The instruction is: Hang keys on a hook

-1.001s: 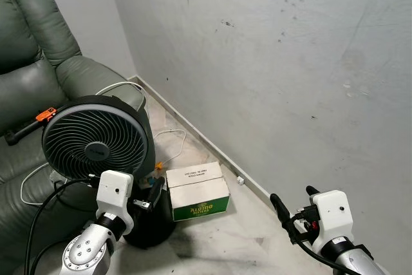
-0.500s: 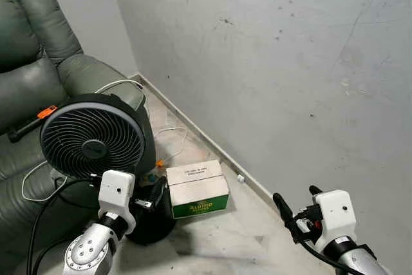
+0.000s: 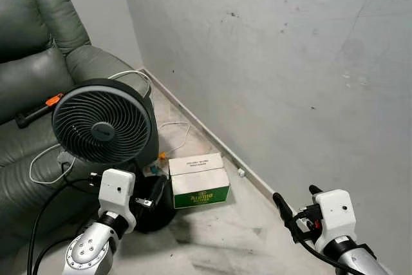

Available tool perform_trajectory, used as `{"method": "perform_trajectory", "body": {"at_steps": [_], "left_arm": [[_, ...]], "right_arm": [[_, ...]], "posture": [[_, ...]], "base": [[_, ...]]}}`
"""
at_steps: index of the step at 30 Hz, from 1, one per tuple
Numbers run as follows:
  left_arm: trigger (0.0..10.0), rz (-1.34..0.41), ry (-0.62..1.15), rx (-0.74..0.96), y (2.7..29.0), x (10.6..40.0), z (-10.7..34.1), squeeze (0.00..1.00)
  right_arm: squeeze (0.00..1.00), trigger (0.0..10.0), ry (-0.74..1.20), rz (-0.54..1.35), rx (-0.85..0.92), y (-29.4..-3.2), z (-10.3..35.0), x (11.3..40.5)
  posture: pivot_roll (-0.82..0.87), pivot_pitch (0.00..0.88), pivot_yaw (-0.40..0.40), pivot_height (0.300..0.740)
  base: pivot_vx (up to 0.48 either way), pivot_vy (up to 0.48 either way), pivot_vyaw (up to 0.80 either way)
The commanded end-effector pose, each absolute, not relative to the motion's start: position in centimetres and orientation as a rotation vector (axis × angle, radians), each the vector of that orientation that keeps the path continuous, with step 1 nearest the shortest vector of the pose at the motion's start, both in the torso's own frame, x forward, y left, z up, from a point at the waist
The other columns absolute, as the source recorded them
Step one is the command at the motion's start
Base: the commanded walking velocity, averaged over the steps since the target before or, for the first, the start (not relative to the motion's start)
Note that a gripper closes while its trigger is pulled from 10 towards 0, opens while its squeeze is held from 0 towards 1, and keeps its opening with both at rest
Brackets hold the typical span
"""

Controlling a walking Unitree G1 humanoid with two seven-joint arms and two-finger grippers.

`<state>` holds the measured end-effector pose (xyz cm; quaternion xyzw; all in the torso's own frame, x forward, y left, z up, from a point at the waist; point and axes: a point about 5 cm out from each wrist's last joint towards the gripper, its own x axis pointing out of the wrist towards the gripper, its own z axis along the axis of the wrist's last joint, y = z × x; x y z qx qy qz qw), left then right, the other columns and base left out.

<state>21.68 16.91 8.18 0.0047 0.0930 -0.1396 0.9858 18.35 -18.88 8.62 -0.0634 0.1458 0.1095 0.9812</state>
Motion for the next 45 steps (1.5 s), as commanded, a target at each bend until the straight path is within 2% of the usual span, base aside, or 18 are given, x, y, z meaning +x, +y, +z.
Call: {"method": "perform_trajectory", "body": {"at_steps": [1,28,42,45], "left_arm": [[10.0,-0.260,0.198,0.013,17.28,21.63,8.09,0.00],[10.0,-0.269,0.203,0.006,17.22,21.69,7.99,0.00],[10.0,-0.286,0.224,-0.019,17.13,21.69,7.64,0.00],[10.0,-0.284,0.226,-0.024,17.19,21.76,7.59,0.00]], "right_arm": [[0.00,10.0,0.297,0.216,-0.127,-19.00,8.66,18.28],[0.00,10.0,0.298,0.220,-0.129,-19.02,8.52,18.35],[0.00,10.0,0.300,0.224,-0.127,-18.87,8.40,18.22],[0.00,10.0,0.294,0.218,-0.106,-18.86,8.38,18.33]], "posture": [[-0.03,0.066,0.046,0.740],[-0.03,0.059,0.044,0.740],[-0.04,0.053,0.046,0.740],[-0.04,0.051,0.047,0.740]], "base": [[-0.259,0.000,0.00],[-0.219,0.000,0.00],[0.000,0.000,0.79],[0.000,0.000,0.00]]}}
